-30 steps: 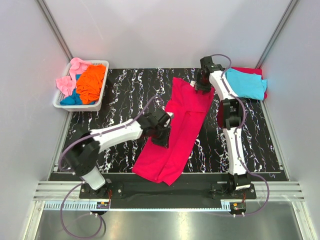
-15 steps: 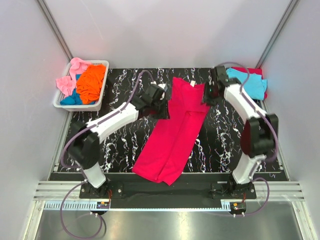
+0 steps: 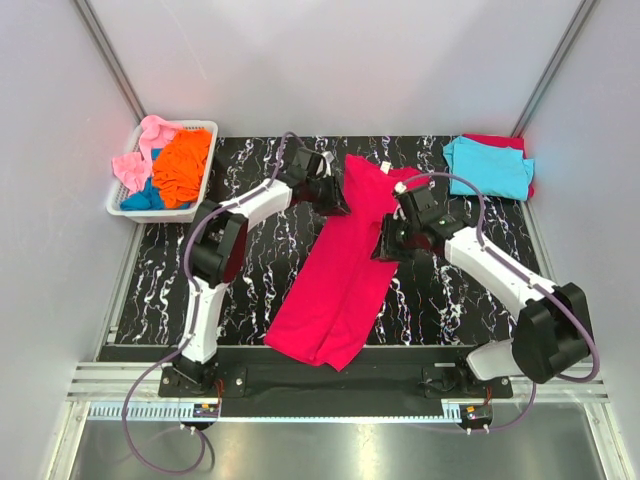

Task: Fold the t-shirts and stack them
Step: Fold the tshirt

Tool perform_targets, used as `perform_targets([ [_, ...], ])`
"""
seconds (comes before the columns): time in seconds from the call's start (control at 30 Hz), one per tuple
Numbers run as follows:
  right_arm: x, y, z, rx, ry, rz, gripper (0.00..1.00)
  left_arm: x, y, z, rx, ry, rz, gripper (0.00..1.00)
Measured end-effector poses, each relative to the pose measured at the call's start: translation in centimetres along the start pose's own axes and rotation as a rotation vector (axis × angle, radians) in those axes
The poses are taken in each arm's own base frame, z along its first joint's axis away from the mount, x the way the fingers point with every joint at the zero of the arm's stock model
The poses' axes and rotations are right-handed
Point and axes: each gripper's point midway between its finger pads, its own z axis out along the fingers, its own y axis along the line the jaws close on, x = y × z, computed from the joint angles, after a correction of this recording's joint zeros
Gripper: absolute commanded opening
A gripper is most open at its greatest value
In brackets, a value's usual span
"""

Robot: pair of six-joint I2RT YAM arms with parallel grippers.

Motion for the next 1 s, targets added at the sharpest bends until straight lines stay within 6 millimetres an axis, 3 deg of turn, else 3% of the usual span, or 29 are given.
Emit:
perform_targets([
  [0.1,0.9,0.9,0.3,-0.036,0.016,-0.003,0.33,-0.6,-1.8,0.9,0.116,-0.004,-0.024,0.31],
  [0.23,3.1,2.5,1.3,-0.088,0.073,-0.025,0.33,-2.8,-4.3,1.1,0.251,-0.051,-0.041,0.32],
  [0.4,6.8,3.5,3.7,-0.097,0.181,-0.062,0.33,-4.9,-5.4,2.3,0.322,-0.083,-0.044,0.33],
  [0.53,9.1,3.3,5.1,-0.092,0.242,-0.060,0.33,-4.4,-3.9,4.2,0.297,-0.068,-0.068,0.32],
  [0.73,10.2,3.5,6.3,-0.106,0.274,-0.055,0.33,-3.3,-0.5,7.0,0.127,-0.049,-0.065,0.32],
  [1.0,13.2,3.4,7.3,-0.102,0.352,-0.057,0.32,-3.2,-0.3,8.5,-0.014,-0.073,0.031,0.33],
])
